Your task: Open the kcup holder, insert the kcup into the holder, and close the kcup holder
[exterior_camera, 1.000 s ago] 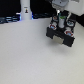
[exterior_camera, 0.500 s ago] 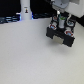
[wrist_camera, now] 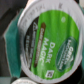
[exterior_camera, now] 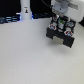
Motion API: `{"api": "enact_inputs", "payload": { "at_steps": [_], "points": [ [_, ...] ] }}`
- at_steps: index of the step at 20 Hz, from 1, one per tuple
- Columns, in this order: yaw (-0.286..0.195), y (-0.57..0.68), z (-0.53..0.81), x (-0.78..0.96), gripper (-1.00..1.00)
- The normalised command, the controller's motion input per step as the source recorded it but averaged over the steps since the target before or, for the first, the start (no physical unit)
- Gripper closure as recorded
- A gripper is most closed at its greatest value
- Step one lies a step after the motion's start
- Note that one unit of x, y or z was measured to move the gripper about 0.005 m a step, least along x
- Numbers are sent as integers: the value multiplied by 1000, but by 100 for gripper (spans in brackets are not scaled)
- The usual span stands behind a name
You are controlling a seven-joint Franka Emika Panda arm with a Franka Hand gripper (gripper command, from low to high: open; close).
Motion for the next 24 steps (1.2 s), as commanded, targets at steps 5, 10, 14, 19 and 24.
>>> {"api": "enact_inputs", "payload": {
  "at_steps": [5,10,14,19,24],
  "points": [
    [77,124,219,119,-100],
    [79,-120,587,227,-100],
    [109,-311,655,248,-100],
    [62,-439,405,456,-100],
    [46,-459,269,565,-100]
  ]
}}
